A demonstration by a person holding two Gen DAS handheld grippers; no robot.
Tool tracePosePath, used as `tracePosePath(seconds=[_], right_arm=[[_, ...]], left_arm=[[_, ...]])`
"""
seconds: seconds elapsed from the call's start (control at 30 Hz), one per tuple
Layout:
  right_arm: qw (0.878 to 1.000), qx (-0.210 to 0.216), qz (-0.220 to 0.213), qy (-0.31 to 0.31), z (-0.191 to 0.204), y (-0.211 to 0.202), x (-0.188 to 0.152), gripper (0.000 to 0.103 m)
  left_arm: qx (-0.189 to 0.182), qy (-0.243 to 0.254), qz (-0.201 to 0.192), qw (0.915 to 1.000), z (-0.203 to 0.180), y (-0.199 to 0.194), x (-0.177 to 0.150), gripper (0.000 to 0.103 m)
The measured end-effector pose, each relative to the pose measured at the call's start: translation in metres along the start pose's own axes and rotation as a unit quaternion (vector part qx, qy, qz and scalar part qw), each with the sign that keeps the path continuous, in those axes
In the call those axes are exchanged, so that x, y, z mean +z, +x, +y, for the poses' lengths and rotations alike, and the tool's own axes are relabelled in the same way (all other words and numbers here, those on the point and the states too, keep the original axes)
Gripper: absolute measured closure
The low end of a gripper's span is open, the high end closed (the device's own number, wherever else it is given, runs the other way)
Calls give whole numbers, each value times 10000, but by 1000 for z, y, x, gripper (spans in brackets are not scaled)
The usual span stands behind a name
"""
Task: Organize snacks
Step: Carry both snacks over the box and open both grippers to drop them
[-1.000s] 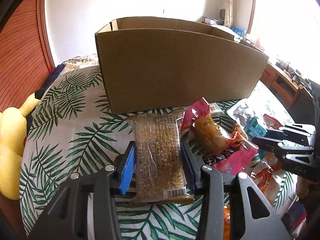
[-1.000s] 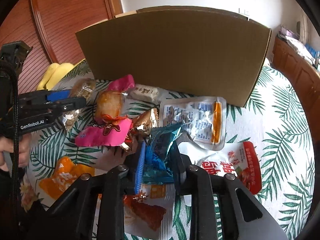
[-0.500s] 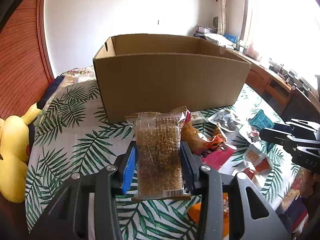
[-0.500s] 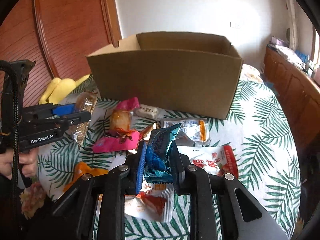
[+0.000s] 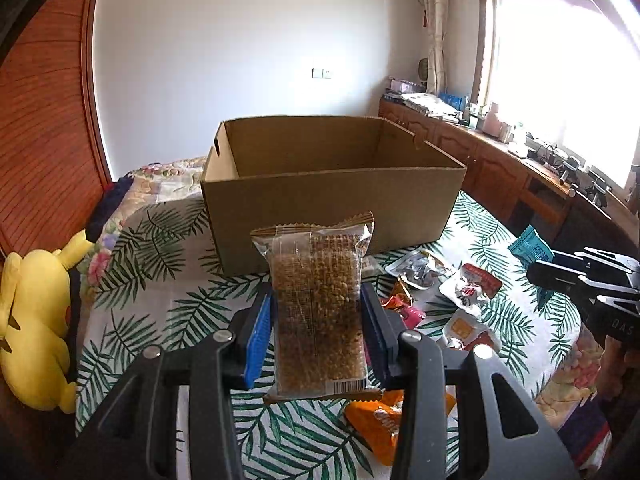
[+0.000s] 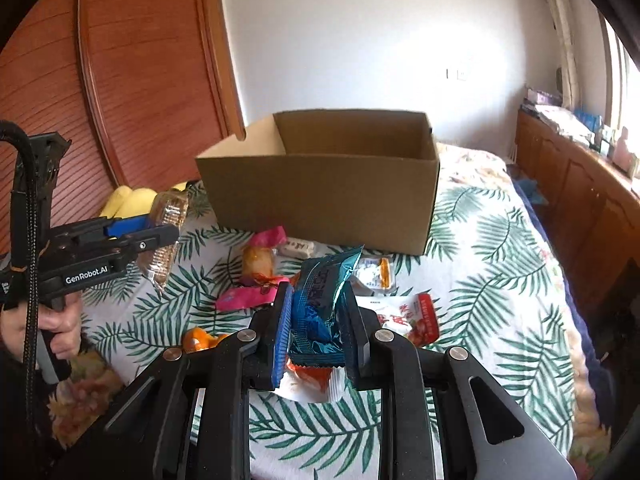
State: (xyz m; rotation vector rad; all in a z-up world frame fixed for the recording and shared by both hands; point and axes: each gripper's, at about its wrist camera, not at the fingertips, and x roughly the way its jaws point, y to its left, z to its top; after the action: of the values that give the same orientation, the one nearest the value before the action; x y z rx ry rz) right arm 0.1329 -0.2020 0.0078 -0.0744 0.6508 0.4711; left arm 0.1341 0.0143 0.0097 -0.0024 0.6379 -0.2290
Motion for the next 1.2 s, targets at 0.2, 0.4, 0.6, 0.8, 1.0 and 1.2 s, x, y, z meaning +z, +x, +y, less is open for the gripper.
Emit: tracePosePath(seconds=[0.2,0.4,0.6,0.8,1.0,1.2], right_arm=[[9998,-53,-174,-16,1,-11,6,82],[9997,-47,-244,-39,3,-12,13,82],[9995,-24,-318,-80,2,-7,27,82],[9989,6,-448,-136,-1,2,53,82],[9979,19,-566,-302,-5,22,82,82],[9977,109,-590,-315,-13,51,104,82]], left_arm=[[-63,5,-137,9999,-1,-11,7,62],[-136,2,-266,9996,-4,-15,20,62],[-189,61,-410,9990,-10,-13,40,62],[-195,131,-502,9985,-12,2,65,62],[-243,-25,-479,9986,0,27,85,62],[-249,-150,-535,9981,19,52,106,62]])
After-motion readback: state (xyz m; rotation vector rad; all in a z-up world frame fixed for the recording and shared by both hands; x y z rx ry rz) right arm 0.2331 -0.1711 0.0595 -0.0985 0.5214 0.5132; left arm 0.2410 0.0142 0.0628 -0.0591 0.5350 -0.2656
